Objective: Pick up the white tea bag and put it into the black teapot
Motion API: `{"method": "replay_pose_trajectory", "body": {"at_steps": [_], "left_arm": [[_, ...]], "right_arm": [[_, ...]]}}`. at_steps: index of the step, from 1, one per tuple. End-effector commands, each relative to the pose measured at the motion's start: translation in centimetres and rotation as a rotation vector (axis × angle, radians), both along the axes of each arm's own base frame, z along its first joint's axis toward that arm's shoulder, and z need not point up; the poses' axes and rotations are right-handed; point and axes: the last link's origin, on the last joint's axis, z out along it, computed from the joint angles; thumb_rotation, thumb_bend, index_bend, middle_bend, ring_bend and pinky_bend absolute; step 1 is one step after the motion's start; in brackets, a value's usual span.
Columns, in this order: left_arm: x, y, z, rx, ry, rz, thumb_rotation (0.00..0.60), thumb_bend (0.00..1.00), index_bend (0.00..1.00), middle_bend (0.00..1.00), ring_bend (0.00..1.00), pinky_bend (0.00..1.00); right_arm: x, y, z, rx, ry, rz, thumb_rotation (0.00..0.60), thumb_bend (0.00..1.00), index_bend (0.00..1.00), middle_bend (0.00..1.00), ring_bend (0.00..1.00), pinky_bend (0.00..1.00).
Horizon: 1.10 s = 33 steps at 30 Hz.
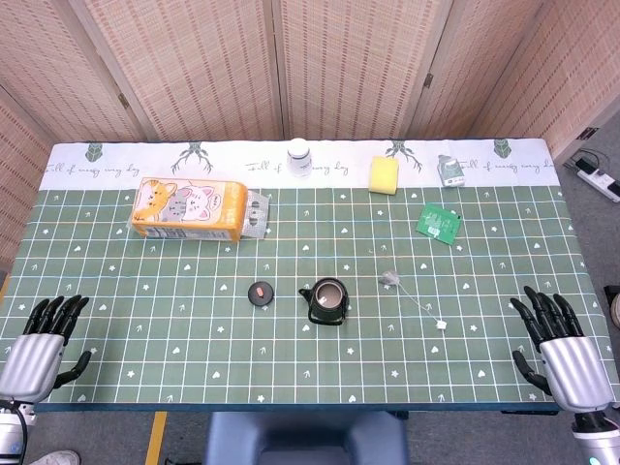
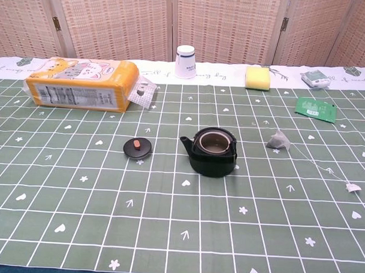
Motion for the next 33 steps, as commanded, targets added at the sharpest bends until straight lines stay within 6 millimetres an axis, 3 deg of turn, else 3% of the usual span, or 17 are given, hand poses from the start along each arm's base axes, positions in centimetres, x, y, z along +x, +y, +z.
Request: {"method": "replay_pose_trajectory", "body": {"at_steps": [1,10,14,17,23,33], "left_arm": [[-0.1,0.0,0.0,-0.002,0.001,0.007,0.600,0.34,0.04,0.05,0.00,0.00],[0.1,-0.2,-0.2,-0.003,0.005,0.004,0.600,0.34,0.04,0.05,0.00,0.00],[0.1,-0.2,0.1,0.002,-0.003,-0.001,0.600,0.34,0.04,0.05,0.00,0.00],[-0.1,0.0,0.4,0.010,-0.016,0.011,0.600,0.34,0.03,0.05,0.00,0.00],[-0.2,0.1,1.0,0.021,-0.032,0.012,0.600,0.34,0.03,0.05,0.00,0.00],[0.4,-0.5,1.3,0.028,-0.045,-0.006,0.600,0.34,0.02,0.05,0.00,0.00]], "right_arm": [[0.0,0.0,-0.1,0.008,0.004,-0.004,0.600,0.39,0.08,0.00,0.05,0.00],[0.1,0.2,-0.4,0.030,0.009,-0.004,0.600,0.39,0.08,0.00,0.05,0.00],[0.4,-0.5,-0.7,0.031,-0.018,0.033,0.600,0.39,0.08,0.00,0.05,0.00],[0.5,-1.6,-1.3,0.024,-0.015,0.095,0.600,0.39,0.16,0.00,0.04,0.00],[-0.1,-2.8,-4.4,0.096,0.067,0.177,0.600,0.39,0.31,0.00,0.00,0.00],[-2.4,-2.5,-8.7,0.152,0.094,0.171,0.600,0.39,0.37,0.00,0.00,0.00]]}}
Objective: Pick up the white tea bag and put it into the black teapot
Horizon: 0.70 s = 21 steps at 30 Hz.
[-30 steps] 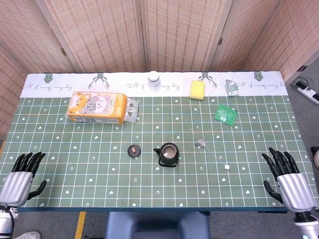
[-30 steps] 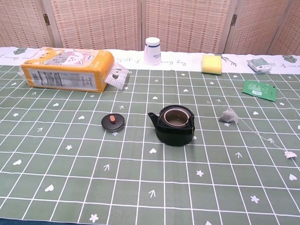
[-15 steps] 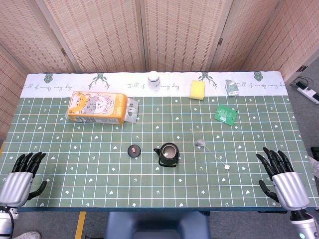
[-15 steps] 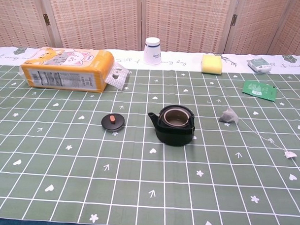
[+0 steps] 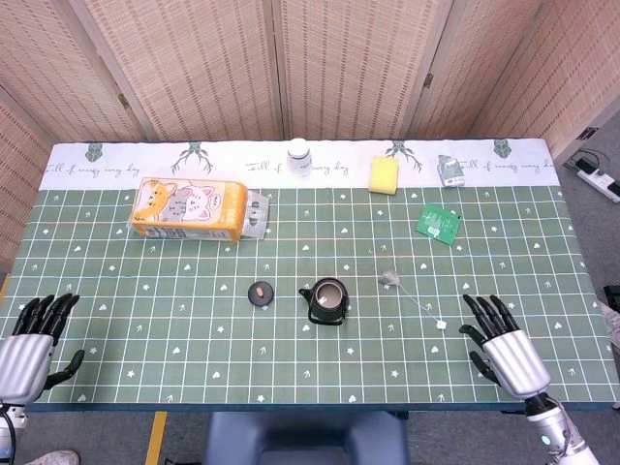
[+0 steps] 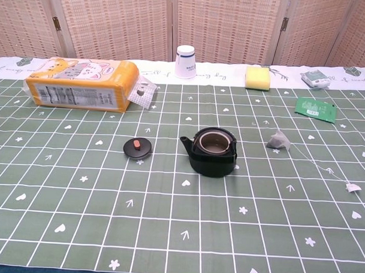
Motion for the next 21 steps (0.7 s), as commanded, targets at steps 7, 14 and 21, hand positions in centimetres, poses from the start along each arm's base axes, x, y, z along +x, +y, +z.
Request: {"method": "replay_pose_trajectory", "body": {"at_steps": [7,14,21], "left_arm": [[0.1,-0.1,0.2,0.000,-0.005,-0.001,0.600,0.34,0.02,0.05,0.00,0.00],[0.1,-0.1,0.1,-0.002,-0.003,0.000,0.600,0.34,0.03,0.05,0.00,0.00],[0.1,-0.1,0.2,0.002,-0.003,-0.003,0.600,0.34,0.02,0.05,0.00,0.00]], "right_arm": [[-2.3,0.6,-3.3,-0.016,0.012,0.003,0.600,0.39,0.43,0.00,0.01,0.00],[-3.5,-0.3,-4.7,0.006,0.043,-0.016,0.600,0.39,0.43,0.00,0.01,0.00],[-3.7,-1.7,-5.2,-0.015,0.020,-0.011,0.600,0.39,0.46,0.01,0.03,0.00]]}}
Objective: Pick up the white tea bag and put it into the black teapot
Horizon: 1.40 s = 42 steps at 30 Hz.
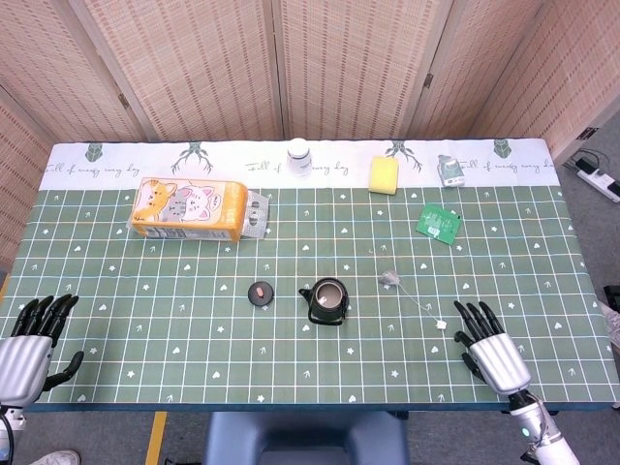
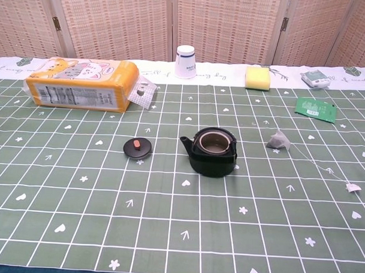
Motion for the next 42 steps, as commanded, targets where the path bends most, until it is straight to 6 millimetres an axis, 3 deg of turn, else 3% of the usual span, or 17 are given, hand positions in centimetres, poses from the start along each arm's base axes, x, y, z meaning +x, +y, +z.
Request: {"method": "replay_pose_trajectory", "body": {"at_steps": [1,15,42], "left_arm": [[0.0,0.0,0.0,0.001,-0.001,0.000,0.600,0.34,0.02,0.05,0.00,0.00],[0.0,0.1,0.2,0.003,-0.006,-0.001,0.600,0.35,0.01,0.05,0.00,0.00],[0.0,0.0,0.6,0.017,-0.011,-0.004,0.600,0.35,0.01,0.05,0.00,0.00]], "right_arm": [[0.1,-0.9,-0.1,-0.020,-0.027,0.004,0.600,0.39,0.47,0.02,0.03,0.00],[0.2,-3.7,-1.2,-0.022,-0.032,-0.002,0.600,0.39,0.48,0.03,0.03,0.00],[0.6,-5.3,-2.7,-0.004,-0.008,-0.006,0.600,0.39,0.48,0.03,0.03,0.00]]}}
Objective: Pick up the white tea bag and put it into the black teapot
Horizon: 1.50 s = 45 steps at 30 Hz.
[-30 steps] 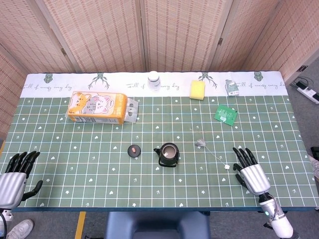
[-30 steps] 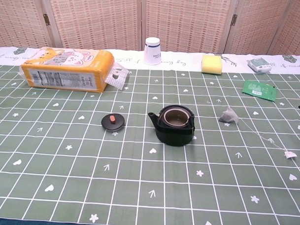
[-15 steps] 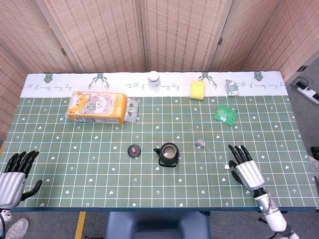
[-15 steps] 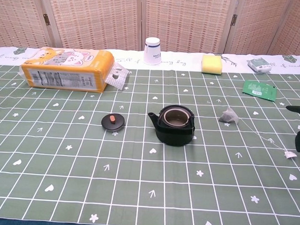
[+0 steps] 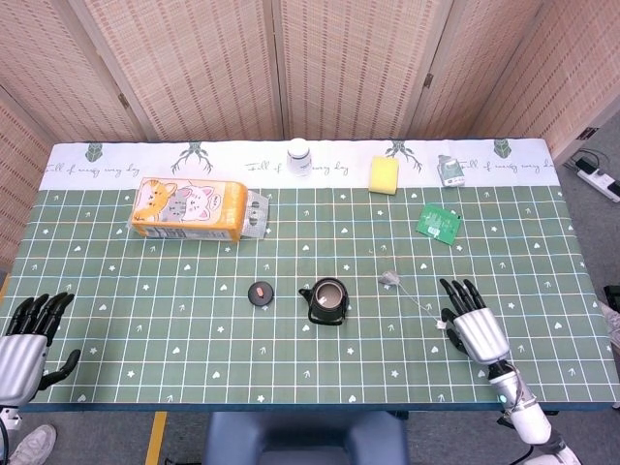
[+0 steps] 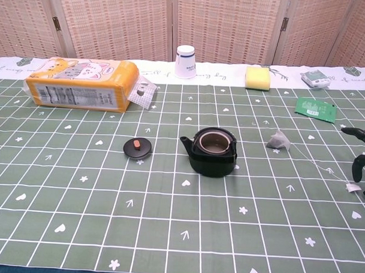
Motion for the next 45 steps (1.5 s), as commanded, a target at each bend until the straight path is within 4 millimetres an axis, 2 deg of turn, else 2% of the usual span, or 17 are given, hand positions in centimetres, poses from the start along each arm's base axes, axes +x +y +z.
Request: {"method": "replay_pose_trajectory", "body": {"at_steps": [1,23,45], "left_arm": [[0.0,-0.1,0.1,0.003,0.000,0.000,0.600,0.35,0.01,0.05,0.00,0.00],[0.2,-0.1,0.3,0.007,-0.019,-0.010,0.600,0.35,0.01,0.05,0.00,0.00],[0.3,-0.3,0.7,0.010,-0.055,-0.031,0.600,0.37,0.00,0.05,0.00,0.00]], "right_arm": [[0.0,0.0,-0.2,0.003,0.001,-0.002,0.600,0.39,0.48,0.03,0.03,0.00],[0.5,-0.8,-1.3,0.013,-0.004,-0.007,0.600,0.39,0.53,0.05,0.04,0.00],[1.0,-2.0,-1.6,-0.002,0.048,0.021,0.600,0.39,0.62,0.10,0.06,0.00]]}}
